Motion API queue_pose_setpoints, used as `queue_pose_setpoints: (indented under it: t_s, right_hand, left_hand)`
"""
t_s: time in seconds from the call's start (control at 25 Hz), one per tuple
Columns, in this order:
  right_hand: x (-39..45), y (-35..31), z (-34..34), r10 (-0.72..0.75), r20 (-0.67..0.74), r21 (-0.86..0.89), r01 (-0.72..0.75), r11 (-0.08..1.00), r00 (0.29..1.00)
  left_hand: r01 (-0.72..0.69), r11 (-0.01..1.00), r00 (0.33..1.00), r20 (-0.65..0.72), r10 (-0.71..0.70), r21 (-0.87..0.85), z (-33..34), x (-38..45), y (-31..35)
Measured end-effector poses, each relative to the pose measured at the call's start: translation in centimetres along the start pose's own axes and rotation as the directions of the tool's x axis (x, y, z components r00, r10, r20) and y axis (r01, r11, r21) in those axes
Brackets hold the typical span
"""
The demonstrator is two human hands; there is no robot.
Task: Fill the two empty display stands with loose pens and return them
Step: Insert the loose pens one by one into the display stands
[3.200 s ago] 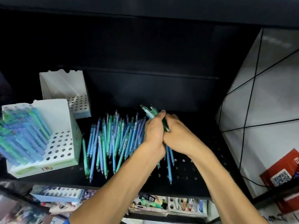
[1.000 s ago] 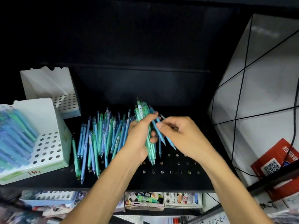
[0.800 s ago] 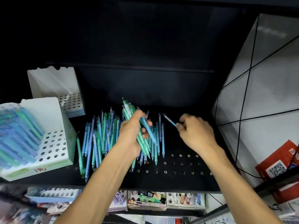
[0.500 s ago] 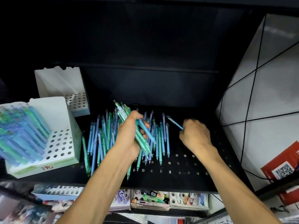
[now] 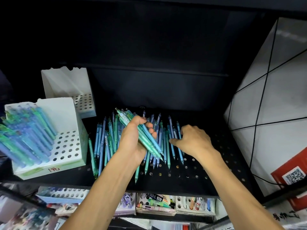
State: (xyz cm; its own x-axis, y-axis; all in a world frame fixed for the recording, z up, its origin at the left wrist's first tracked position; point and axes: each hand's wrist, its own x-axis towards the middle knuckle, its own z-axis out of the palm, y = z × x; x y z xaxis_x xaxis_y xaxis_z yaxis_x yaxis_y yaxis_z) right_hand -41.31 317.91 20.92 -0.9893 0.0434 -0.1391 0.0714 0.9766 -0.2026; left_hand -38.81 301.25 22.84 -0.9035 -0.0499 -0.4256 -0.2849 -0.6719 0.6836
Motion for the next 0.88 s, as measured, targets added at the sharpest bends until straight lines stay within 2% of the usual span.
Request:
queue_pose_setpoints:
  t_s: [0.2, 0.4, 0.64, 0.88]
  right_hand:
    - [0.1, 0.0, 0.3, 0.010, -0.011, -0.031, -0.011, 0.999, 1.000]
    - [1.0, 0.8, -0.1, 0.034, 0.064, 0.027, -0.036, 0.999, 0.997]
    - [1.3, 1.9, -0.7, -0.024, 0.113, -0.178, 0.044, 0.983, 0.993]
    - [0.4, 5.8, -1.9, 0.019, 0.186, -0.153, 0.010, 0.988, 0.982]
  left_hand:
    - [-0.008, 1.000, 1.000, -0.005, 0.008, -0.013, -0.5, 0.1, 0.1]
    - [-0.011, 1.000, 1.000, 0.010, 0.011, 0.017, -0.4, -0.2, -0.2]
    - [-0.010, 0.999, 0.999, 0.033, 0.009, 0.036, -0.2, -0.4, -0.6]
    - [-0.019, 0.999, 0.999, 0.035, 0.018, 0.038, 0.0, -0.4, -0.7]
